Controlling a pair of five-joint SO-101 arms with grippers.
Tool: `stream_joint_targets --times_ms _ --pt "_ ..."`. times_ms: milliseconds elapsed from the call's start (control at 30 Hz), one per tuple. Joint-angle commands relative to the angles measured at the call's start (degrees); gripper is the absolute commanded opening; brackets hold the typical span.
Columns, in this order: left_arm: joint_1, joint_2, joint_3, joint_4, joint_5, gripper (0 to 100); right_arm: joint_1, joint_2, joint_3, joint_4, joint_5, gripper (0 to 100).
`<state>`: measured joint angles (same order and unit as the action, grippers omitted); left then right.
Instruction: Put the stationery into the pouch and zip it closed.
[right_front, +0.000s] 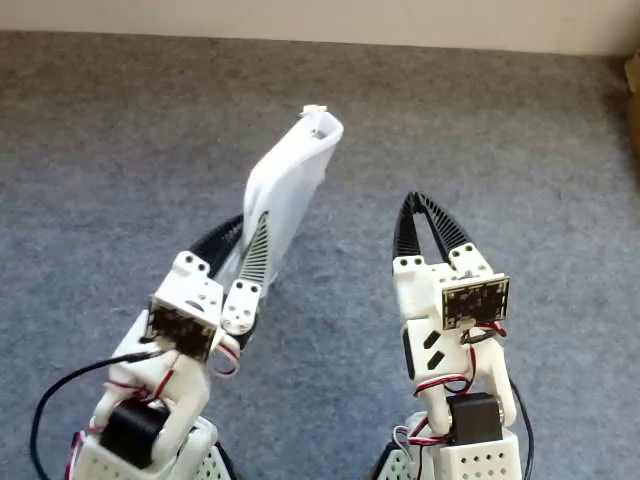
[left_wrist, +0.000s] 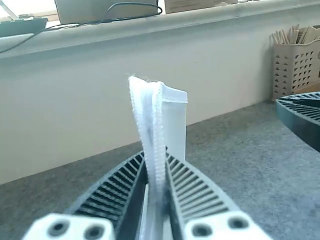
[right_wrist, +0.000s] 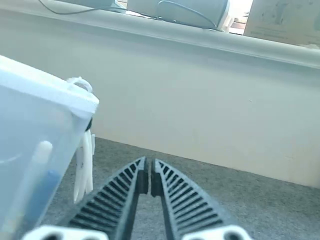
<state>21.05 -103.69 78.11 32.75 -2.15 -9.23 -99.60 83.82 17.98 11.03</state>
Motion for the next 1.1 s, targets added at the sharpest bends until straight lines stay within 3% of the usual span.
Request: stream_joint_targets --times_ms 0,500,833,1067 --pt "0.92 -0.92 1.63 -4.75 1.05 0 -0.66 -0.04 -0.40 -1.36 -0.53 0.5" --pt "0.75 -1.01 -8.92 29.36 -3.96 1 -4.44 0.04 -0.66 -0.84 -0.44 0.5" --pt "-0.84 -1.01 -8.84 38.51 -9.67 1 -8.75 0.04 -7.43 12.18 -0.44 0.5" --pt "-5.14 -1.01 -8.75 42.64 -12.84 1 -9.54 0.13 -7.87 13.23 -0.44 0.5"
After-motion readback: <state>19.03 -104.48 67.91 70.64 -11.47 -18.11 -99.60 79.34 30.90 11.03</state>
